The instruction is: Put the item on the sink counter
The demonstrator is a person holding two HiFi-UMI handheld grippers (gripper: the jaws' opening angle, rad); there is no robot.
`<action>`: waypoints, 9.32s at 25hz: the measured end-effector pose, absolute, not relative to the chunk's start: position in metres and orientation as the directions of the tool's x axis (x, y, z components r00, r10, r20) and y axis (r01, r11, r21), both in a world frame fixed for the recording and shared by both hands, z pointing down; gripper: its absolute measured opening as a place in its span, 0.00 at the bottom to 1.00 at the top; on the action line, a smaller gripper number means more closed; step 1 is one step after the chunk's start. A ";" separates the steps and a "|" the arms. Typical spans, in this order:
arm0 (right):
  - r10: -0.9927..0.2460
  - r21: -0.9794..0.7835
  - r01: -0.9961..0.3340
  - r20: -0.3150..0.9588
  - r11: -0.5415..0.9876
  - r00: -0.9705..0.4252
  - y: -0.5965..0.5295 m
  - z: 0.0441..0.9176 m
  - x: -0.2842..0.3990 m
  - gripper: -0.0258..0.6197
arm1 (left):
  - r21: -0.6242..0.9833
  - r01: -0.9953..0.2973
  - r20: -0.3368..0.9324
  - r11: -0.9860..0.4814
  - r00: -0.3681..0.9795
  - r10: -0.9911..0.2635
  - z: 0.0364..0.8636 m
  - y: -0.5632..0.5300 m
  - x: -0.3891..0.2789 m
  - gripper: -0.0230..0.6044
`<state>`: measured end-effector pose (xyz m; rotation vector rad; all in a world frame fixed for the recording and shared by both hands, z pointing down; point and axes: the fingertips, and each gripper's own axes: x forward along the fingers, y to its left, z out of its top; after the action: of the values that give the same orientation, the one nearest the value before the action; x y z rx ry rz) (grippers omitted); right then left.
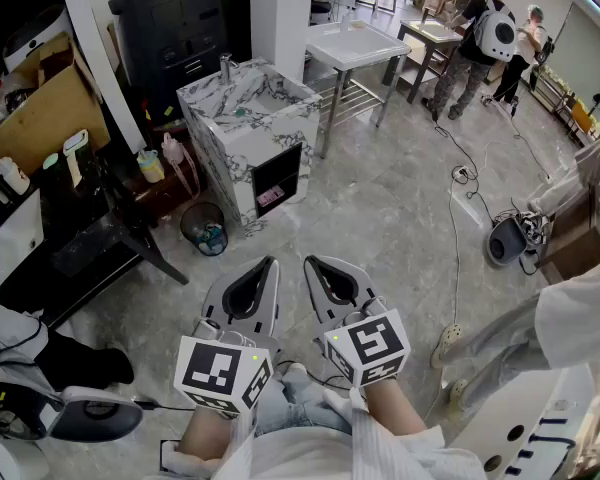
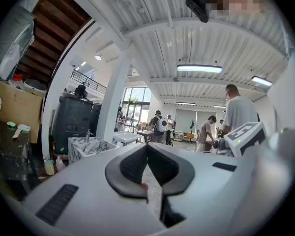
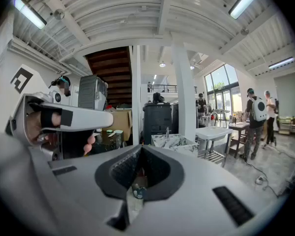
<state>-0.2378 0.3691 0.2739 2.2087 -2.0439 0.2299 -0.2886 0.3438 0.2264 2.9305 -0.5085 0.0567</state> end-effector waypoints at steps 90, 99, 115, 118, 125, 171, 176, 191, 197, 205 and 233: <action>-0.891 0.012 -0.930 0.295 0.366 -0.347 -0.231 0.309 0.220 0.05 | 0.162 -0.773 0.083 -0.613 0.630 -0.772 0.247 -0.232 0.117 0.06; -0.859 0.016 -0.901 0.308 0.433 -0.408 -0.279 0.320 0.215 0.05 | 0.160 -0.820 0.122 -0.550 0.569 -0.813 0.257 -0.263 0.111 0.06; -0.824 0.054 -0.876 0.371 0.480 -0.429 -0.339 0.340 0.203 0.05 | 0.178 -0.823 0.159 -0.539 0.565 -0.810 0.275 -0.310 0.098 0.06; -0.802 0.073 -0.854 0.390 0.516 -0.451 -0.353 0.347 0.198 0.05 | 0.183 -0.828 0.174 -0.530 0.558 -0.812 0.284 -0.316 0.092 0.06; -0.749 0.111 -0.802 0.451 0.587 -0.486 -0.385 0.372 0.194 0.06 | 0.198 -0.830 0.203 -0.521 0.555 -0.807 0.309 -0.329 0.088 0.06; -0.040 0.031 -0.042 0.973 0.999 -0.226 -0.475 0.584 0.189 0.18 | 0.275 -0.886 0.393 -0.374 0.458 -0.797 0.413 -0.369 0.053 0.06; -0.029 0.031 0.007 0.978 0.999 -0.205 -0.470 0.583 0.189 0.15 | 0.288 -0.885 0.396 -0.365 0.457 -0.796 0.415 -0.369 0.054 0.06; -0.061 0.093 0.138 0.974 0.986 -0.218 -0.460 0.568 0.187 0.09 | 0.295 -0.889 0.393 -0.350 0.447 -0.803 0.413 -0.362 0.052 0.06; -0.106 0.150 0.197 0.970 0.969 -0.219 -0.455 0.547 0.185 0.09 | 0.291 -0.886 0.379 -0.360 0.453 -0.807 0.406 -0.360 0.055 0.06; -0.123 0.174 0.219 0.966 0.960 -0.229 -0.430 0.523 0.182 0.09 | 0.287 -0.877 0.340 -0.386 0.470 -0.815 0.389 -0.354 0.060 0.06; -0.094 0.191 0.119 0.823 0.974 -0.560 -0.217 0.455 0.109 0.09 | 0.234 -0.926 0.267 -0.295 0.354 -0.896 0.340 -0.193 0.077 0.06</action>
<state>0.1090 -0.2173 0.4550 -0.0175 -2.1477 -0.2772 0.0768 -0.1933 0.3399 2.2765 -1.6058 0.1196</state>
